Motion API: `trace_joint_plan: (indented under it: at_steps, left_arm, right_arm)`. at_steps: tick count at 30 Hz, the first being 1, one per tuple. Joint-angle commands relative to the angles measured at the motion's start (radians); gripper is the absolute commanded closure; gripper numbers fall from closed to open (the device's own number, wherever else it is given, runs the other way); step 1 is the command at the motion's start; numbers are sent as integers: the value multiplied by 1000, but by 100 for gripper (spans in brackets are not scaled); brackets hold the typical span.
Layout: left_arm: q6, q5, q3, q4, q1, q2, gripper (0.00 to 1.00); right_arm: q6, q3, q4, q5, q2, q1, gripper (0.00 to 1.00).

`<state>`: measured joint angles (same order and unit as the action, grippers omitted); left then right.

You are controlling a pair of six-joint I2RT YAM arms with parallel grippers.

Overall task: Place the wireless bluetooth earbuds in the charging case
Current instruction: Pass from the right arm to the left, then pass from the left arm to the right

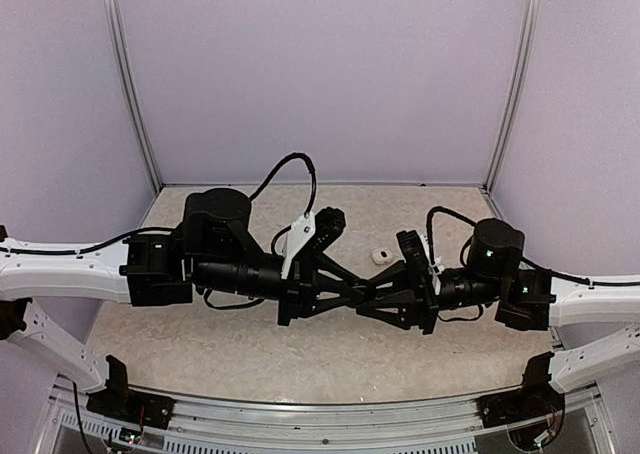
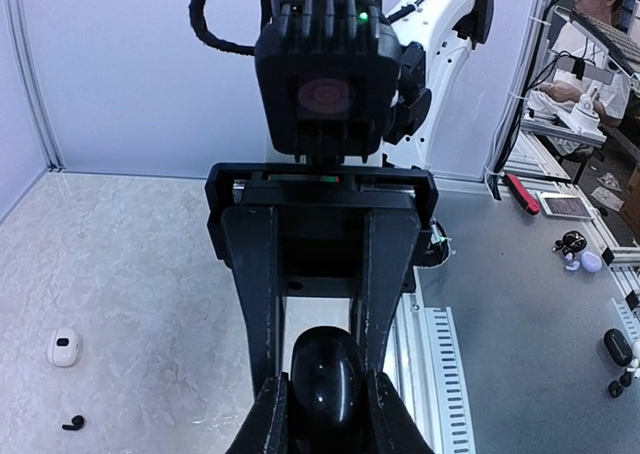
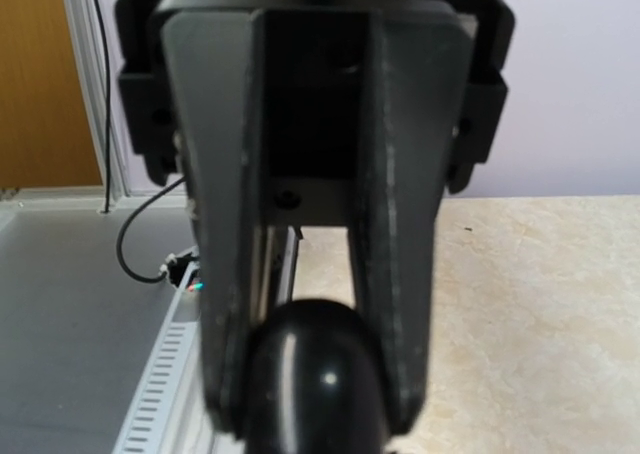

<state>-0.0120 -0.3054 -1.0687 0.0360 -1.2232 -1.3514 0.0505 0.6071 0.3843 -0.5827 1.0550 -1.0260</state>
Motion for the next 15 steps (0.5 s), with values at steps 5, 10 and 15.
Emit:
trace_joint_plan:
  at_steps: [5, 10, 15]
  left_arm:
    - [6, -26, -30, 33, -10, -1, 92]
    - [8, -24, -25, 37, -10, -2, 92]
    - [7, -6, -23, 34, -11, -3, 73]
  right_arm:
    - [2, 34, -27, 53, 19, 6, 66]
    - [-3, 37, -31, 47, 21, 7, 74]
    - [-10, 37, -28, 35, 16, 6, 86]
